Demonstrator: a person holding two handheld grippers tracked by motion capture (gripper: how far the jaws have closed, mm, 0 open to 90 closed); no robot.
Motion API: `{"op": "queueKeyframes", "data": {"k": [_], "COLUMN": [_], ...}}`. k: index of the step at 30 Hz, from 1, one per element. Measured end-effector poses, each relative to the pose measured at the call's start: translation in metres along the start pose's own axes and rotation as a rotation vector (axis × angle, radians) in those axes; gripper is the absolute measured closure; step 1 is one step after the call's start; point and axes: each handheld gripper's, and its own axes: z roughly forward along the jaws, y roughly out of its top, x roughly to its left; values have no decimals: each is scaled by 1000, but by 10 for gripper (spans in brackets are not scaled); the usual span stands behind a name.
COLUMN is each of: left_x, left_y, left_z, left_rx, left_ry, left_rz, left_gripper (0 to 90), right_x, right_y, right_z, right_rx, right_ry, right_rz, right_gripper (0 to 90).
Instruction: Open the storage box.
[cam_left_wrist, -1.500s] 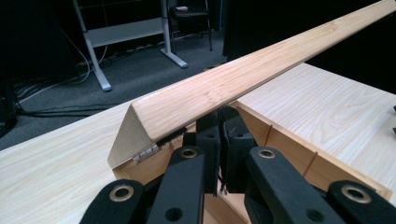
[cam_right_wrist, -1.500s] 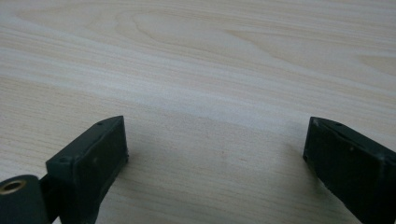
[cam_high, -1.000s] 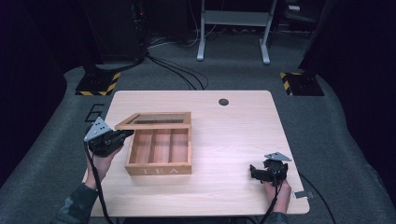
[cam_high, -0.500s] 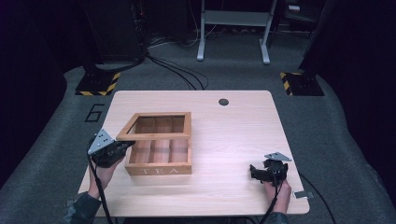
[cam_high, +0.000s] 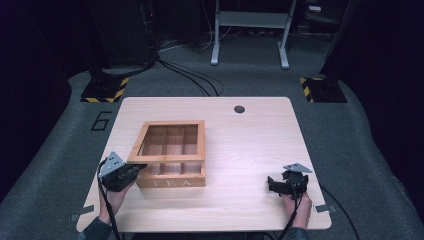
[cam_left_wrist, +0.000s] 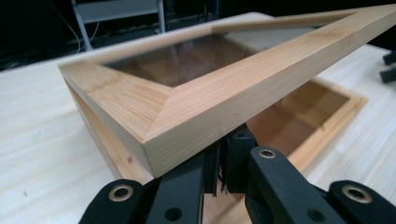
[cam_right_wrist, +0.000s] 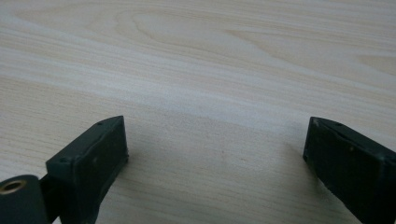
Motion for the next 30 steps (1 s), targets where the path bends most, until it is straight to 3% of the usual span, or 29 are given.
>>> {"op": "queueKeyframes", "data": {"k": [11,16,30], "left_x": [4,6,5], "left_y": [-26,-26,-33], "left_z": [0,-7,-32], "left_rx": [54,59,51], "left_ry": [4,13,-17], "left_rz": [-50,-51,-67], "left_gripper": [851,840,793], "right_x": [0,0,0], "right_y": [0,0,0], "right_z": [0,0,0], "right_rx": [0,-1,-1], "right_ry": [0,0,0], "right_rz": [0,0,0], "right_gripper": [59,59,60]}}
